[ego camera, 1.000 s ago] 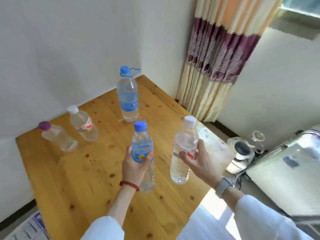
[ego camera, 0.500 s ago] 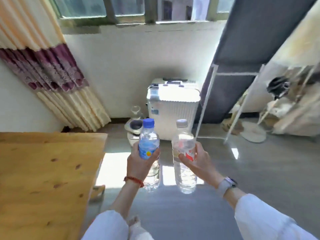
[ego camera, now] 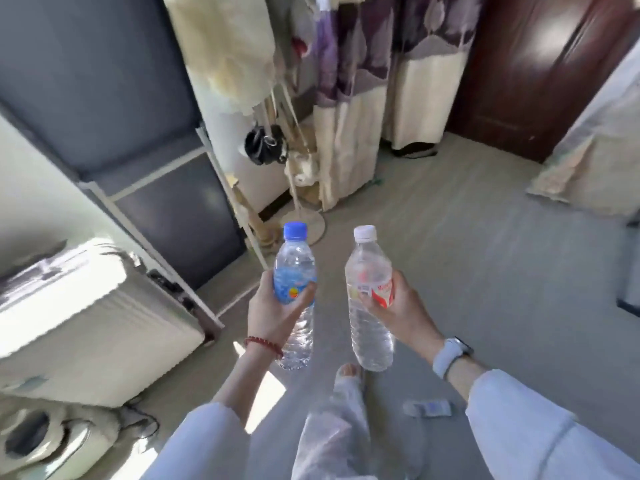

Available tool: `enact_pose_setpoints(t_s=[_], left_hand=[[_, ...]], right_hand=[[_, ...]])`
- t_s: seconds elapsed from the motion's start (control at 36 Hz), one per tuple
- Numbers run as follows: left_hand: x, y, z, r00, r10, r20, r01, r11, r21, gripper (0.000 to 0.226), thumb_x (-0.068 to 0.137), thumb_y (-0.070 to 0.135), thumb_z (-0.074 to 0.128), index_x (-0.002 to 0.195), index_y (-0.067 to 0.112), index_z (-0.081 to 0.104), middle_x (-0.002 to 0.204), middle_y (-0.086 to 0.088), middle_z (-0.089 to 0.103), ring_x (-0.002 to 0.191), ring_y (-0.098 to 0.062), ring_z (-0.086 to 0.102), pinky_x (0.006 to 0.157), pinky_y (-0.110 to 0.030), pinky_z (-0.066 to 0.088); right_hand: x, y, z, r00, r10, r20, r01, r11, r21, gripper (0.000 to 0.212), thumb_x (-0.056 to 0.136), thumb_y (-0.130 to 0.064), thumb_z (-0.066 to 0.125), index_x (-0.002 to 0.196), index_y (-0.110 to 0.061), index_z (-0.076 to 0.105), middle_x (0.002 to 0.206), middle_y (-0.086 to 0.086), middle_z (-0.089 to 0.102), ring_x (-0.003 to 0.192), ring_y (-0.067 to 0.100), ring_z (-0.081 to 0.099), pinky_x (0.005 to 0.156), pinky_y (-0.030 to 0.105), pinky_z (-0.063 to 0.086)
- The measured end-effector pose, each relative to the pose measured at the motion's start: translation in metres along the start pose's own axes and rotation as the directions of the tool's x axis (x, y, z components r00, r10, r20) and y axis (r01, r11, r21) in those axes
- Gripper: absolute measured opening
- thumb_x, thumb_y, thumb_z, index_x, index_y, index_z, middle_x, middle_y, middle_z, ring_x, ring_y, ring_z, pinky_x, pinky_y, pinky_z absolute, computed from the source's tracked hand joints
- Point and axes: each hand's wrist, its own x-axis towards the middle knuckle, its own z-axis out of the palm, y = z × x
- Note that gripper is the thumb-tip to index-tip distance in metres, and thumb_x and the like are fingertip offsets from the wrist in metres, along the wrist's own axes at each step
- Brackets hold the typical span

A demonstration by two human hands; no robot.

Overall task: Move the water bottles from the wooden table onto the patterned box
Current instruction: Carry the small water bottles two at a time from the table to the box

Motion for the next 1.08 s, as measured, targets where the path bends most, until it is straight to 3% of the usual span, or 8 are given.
enact_pose_setpoints(t_s=[0.14, 0.28, 0.36, 0.5, 0.81, 0.92, 1.0, 1.08], left_hand=[[0.102, 0.052, 0.099, 0.988, 0.044, 0.149, -0.045, 0.999, -0.001, 0.030, 0.071, 0.031, 0.074, 0.088, 0.022, 0.051, 0.072, 0.015, 0.058, 0.067, -0.004, 0.057, 0.060, -0.018, 0.041], [0.182, 0.114, 0.192, 0.942, 0.116, 0.316, -0.106, 0.993, -0.048, 0.051, 0.055, 0.058, 0.062, 0.087, 0.020, 0.054, 0.073, 0.012, 0.060, 0.068, -0.003, 0.058, 0.063, -0.025, 0.045], [0.212, 0.149, 0.250, 0.893, 0.163, 0.419, -0.148, 0.987, -0.068, 0.039, 0.053, 0.057, 0.061, 0.081, 0.034, 0.050, 0.073, 0.018, 0.060, 0.065, 0.010, 0.057, 0.058, -0.009, 0.042], [0.246, 0.201, 0.357, 0.797, 0.217, 0.563, -0.239, 0.970, -0.035, 0.041, 0.065, 0.042, 0.075, 0.084, 0.014, 0.051, 0.069, 0.013, 0.058, 0.063, -0.001, 0.056, 0.054, -0.013, 0.039], [0.304, 0.336, 0.613, 0.695, 0.260, 0.671, -0.313, 0.949, -0.044, 0.033, 0.070, 0.037, 0.075, 0.085, 0.022, 0.049, 0.071, 0.017, 0.057, 0.066, -0.005, 0.056, 0.063, -0.022, 0.040], [0.323, 0.394, 0.693, 0.667, 0.289, 0.687, -0.334, 0.940, -0.072, 0.034, 0.070, 0.037, 0.075, 0.085, 0.022, 0.049, 0.071, 0.019, 0.057, 0.066, 0.001, 0.056, 0.056, -0.010, 0.040], [0.339, 0.425, 0.745, 0.655, 0.278, 0.702, -0.323, 0.944, -0.071, 0.033, 0.071, 0.036, 0.074, 0.084, 0.021, 0.048, 0.070, 0.017, 0.057, 0.065, 0.001, 0.055, 0.054, -0.005, 0.040], [0.361, 0.451, 0.800, 0.655, 0.265, 0.707, -0.306, 0.949, -0.072, 0.033, 0.070, 0.037, 0.074, 0.084, 0.021, 0.050, 0.071, 0.014, 0.058, 0.066, -0.004, 0.056, 0.060, -0.017, 0.042]], right_hand=[[0.084, 0.024, -0.074, 0.985, 0.111, -0.129, -0.107, 0.994, 0.037, 0.055, 0.074, -0.044, 0.068, 0.117, -0.019, 0.044, 0.105, -0.001, 0.065, 0.097, 0.020, 0.062, 0.085, 0.039, 0.050], [0.146, 0.044, -0.154, 0.938, 0.214, -0.272, -0.195, 0.976, 0.097, 0.054, 0.075, -0.044, 0.067, 0.117, -0.021, 0.042, 0.107, -0.003, 0.064, 0.099, 0.019, 0.061, 0.086, 0.038, 0.049], [0.167, 0.063, -0.198, 0.888, 0.293, -0.355, -0.260, 0.956, 0.138, 0.051, 0.075, -0.045, 0.066, 0.114, -0.022, 0.043, 0.103, -0.003, 0.064, 0.095, 0.018, 0.062, 0.085, 0.037, 0.050], [0.203, 0.104, -0.273, 0.795, 0.367, -0.483, -0.322, 0.930, 0.175, 0.048, 0.076, -0.044, 0.066, 0.110, -0.020, 0.042, 0.098, -0.004, 0.065, 0.090, 0.018, 0.062, 0.081, 0.037, 0.050], [0.315, 0.217, -0.480, 0.705, 0.420, -0.571, -0.362, 0.906, 0.220, 0.048, 0.077, -0.044, 0.065, 0.112, -0.020, 0.041, 0.100, -0.004, 0.065, 0.093, 0.021, 0.063, 0.082, 0.040, 0.052], [0.354, 0.252, -0.560, 0.679, 0.415, -0.605, -0.350, 0.908, 0.230, 0.057, 0.076, -0.048, 0.064, 0.118, -0.017, 0.040, 0.104, -0.001, 0.065, 0.093, 0.021, 0.064, 0.081, 0.041, 0.053], [0.383, 0.276, -0.609, 0.657, 0.440, -0.612, -0.369, 0.896, 0.248, 0.056, 0.078, -0.044, 0.065, 0.118, -0.015, 0.040, 0.104, -0.001, 0.064, 0.093, 0.020, 0.063, 0.076, 0.032, 0.051], [0.418, 0.299, -0.655, 0.649, 0.443, -0.619, -0.375, 0.893, 0.247, 0.054, 0.079, -0.043, 0.065, 0.117, -0.015, 0.040, 0.103, -0.002, 0.063, 0.089, 0.018, 0.062, 0.069, 0.022, 0.047]])
